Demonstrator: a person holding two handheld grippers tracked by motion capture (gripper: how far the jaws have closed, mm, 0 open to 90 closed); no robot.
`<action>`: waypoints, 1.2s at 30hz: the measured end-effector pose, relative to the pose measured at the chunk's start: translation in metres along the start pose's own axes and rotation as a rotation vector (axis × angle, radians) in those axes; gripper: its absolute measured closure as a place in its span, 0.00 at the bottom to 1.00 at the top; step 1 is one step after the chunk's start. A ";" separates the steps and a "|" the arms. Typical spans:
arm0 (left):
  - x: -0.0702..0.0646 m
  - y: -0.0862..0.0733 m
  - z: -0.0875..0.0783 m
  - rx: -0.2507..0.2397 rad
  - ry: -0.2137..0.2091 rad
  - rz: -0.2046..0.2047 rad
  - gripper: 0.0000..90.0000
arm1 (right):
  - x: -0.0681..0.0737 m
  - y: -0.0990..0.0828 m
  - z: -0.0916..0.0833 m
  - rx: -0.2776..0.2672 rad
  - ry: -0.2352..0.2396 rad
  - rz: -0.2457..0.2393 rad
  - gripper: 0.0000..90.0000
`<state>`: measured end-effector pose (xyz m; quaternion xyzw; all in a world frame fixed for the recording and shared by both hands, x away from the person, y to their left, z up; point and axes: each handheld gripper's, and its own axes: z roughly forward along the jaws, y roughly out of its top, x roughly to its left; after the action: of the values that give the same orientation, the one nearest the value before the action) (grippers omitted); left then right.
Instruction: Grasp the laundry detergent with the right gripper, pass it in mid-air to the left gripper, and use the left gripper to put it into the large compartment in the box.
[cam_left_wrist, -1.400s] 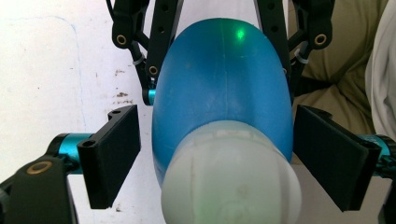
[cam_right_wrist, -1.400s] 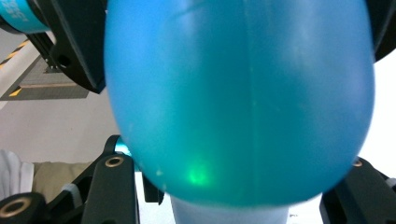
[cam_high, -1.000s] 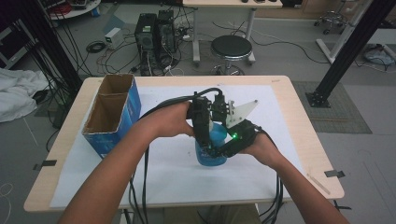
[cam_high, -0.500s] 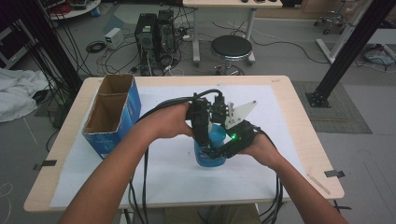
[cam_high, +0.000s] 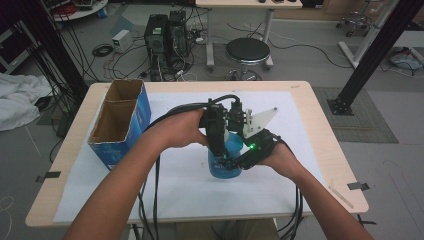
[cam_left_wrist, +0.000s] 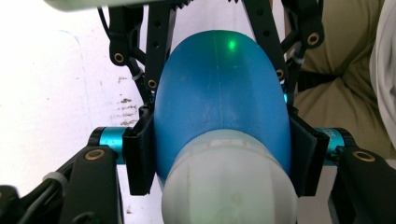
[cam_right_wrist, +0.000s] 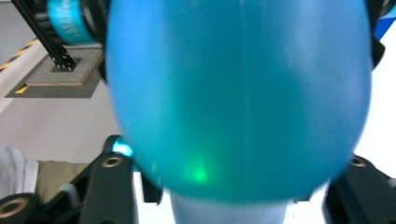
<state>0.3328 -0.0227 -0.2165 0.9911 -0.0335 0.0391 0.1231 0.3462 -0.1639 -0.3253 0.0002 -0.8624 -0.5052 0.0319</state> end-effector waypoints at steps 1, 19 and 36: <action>0.000 -0.001 -0.001 0.000 -0.001 -0.009 0.42 | 0.000 0.000 -0.001 0.005 -0.007 0.006 0.30; 0.012 -0.026 -0.011 0.029 0.039 -0.112 0.42 | -0.004 -0.013 -0.054 0.319 -0.186 0.140 0.10; 0.025 -0.048 -0.035 0.039 0.119 -0.261 0.42 | -0.010 -0.003 -0.103 0.590 -0.306 0.170 0.01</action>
<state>0.3593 0.0309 -0.1921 0.9851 0.1038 0.0822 0.1095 0.3615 -0.2549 -0.2777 -0.1383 -0.9632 -0.2234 -0.0570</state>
